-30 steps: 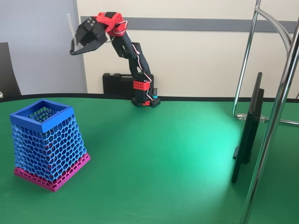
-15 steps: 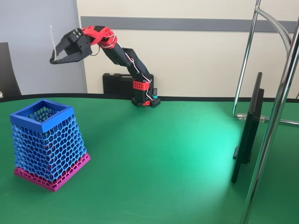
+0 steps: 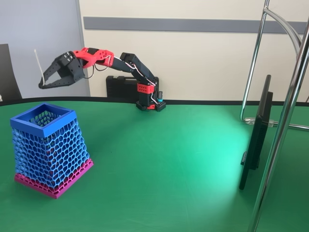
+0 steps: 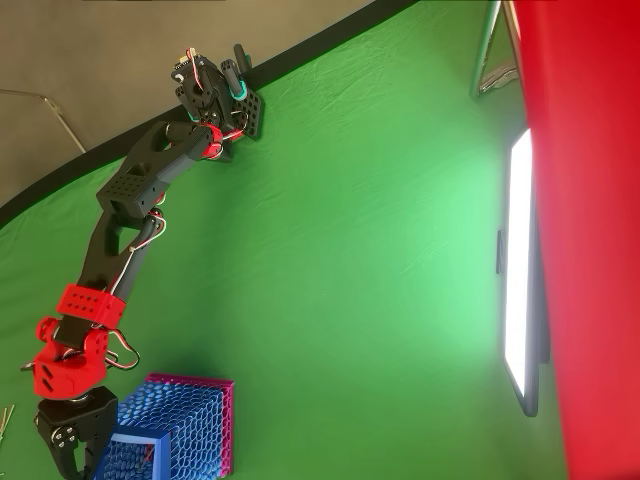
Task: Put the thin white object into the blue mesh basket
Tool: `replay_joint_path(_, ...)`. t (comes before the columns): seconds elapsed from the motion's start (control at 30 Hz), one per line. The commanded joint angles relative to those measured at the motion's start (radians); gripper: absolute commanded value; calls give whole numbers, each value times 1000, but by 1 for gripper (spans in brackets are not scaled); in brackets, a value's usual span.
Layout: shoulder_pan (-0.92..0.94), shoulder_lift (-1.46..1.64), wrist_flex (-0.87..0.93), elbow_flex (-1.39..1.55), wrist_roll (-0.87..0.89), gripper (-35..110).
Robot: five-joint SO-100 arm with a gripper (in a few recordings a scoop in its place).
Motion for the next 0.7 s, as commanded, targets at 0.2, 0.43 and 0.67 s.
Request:
replay_joint_path(0.2, -25, -6, -26, 51, 118, 9)
replay_joint_path(0.43, -17, 3, 29, 57, 216, 16)
replay_joint_path(0.67, -14, 25, 15, 121, 233, 27)
